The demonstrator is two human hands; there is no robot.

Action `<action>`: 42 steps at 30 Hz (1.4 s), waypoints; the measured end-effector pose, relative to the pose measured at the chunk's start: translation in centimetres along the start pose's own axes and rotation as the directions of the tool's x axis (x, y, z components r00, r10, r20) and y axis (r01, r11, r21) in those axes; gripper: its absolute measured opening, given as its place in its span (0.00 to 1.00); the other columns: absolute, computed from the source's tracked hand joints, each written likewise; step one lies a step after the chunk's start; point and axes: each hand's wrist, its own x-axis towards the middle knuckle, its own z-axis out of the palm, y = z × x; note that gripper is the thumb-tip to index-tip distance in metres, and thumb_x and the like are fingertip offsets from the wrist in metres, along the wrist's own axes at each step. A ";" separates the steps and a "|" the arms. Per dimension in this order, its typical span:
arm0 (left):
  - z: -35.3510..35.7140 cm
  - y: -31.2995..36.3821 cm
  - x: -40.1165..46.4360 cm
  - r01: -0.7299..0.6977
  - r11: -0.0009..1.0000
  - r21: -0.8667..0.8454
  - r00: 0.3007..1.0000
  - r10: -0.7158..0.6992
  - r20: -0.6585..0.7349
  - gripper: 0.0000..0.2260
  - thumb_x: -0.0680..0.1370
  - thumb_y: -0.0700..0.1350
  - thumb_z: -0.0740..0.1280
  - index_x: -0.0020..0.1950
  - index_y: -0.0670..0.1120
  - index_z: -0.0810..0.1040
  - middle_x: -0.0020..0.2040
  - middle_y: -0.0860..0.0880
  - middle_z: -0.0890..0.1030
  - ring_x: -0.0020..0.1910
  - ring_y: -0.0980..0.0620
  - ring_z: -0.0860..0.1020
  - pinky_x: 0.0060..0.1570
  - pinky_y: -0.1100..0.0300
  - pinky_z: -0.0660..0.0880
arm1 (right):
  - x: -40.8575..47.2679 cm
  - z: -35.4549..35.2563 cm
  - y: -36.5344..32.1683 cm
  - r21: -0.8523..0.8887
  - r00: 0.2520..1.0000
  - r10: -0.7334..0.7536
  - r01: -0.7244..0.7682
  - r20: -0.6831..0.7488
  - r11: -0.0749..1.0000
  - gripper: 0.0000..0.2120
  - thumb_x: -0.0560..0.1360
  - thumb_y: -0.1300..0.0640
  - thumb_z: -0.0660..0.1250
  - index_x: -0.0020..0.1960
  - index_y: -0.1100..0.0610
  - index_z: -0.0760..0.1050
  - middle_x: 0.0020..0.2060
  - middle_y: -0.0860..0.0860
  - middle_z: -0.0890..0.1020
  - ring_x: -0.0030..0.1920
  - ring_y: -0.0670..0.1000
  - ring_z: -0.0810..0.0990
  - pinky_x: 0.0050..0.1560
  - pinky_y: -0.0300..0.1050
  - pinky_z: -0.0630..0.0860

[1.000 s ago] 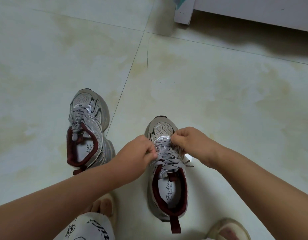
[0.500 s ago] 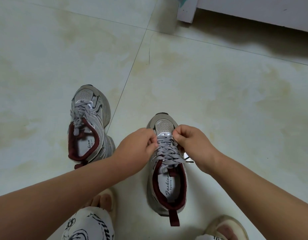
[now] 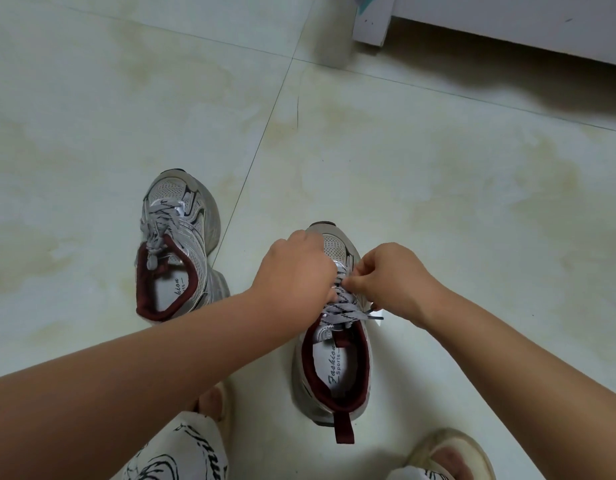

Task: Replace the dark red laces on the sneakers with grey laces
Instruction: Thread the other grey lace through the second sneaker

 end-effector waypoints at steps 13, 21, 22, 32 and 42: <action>1.0 -0.1 -0.3 0.040 0.980 -0.193 0.998 -0.030 0.056 0.11 0.77 0.53 0.63 0.52 0.50 0.81 0.54 0.49 0.71 0.57 0.50 0.69 0.47 0.56 0.70 | 0.4 1.0 1.0 0.775 0.938 0.169 -0.345 0.302 0.529 0.15 0.79 0.67 0.55 0.35 0.57 0.67 0.27 0.51 0.71 0.24 0.45 0.63 0.24 0.35 0.59; 1.3 -1.3 -0.4 0.132 0.763 -0.633 0.989 -0.055 0.139 0.09 0.75 0.41 0.68 0.34 0.47 0.77 0.30 0.55 0.75 0.31 0.57 0.73 0.34 0.67 0.69 | 0.0 1.2 1.9 0.836 0.960 0.100 -0.278 0.262 0.473 0.11 0.77 0.70 0.57 0.48 0.56 0.71 0.26 0.52 0.73 0.26 0.47 0.64 0.25 0.36 0.64; 1.4 -1.5 -0.7 0.176 0.687 -0.705 0.982 -0.078 0.169 0.10 0.74 0.40 0.68 0.33 0.49 0.76 0.27 0.56 0.74 0.29 0.60 0.72 0.34 0.68 0.68 | -0.2 1.1 1.9 0.815 0.963 0.106 -0.265 0.247 0.515 0.10 0.77 0.70 0.58 0.47 0.56 0.72 0.27 0.51 0.74 0.27 0.47 0.65 0.27 0.37 0.66; 1.0 -3.3 -2.3 0.165 0.462 -0.872 0.977 0.042 0.208 0.04 0.70 0.43 0.70 0.36 0.48 0.77 0.40 0.49 0.77 0.39 0.55 0.75 0.44 0.68 0.72 | -0.7 0.0 1.7 0.468 0.992 0.079 -0.117 0.101 0.876 0.10 0.74 0.59 0.68 0.36 0.61 0.72 0.29 0.54 0.75 0.29 0.50 0.73 0.33 0.43 0.77; 1.6 -1.5 -1.6 0.023 0.849 -0.528 1.000 -0.022 0.008 0.06 0.72 0.51 0.70 0.42 0.50 0.79 0.41 0.57 0.69 0.43 0.56 0.73 0.44 0.61 0.68 | -0.4 1.7 0.4 0.063 0.992 -0.114 0.117 -0.060 0.991 0.08 0.71 0.63 0.63 0.34 0.56 0.72 0.31 0.50 0.75 0.32 0.50 0.72 0.37 0.43 0.71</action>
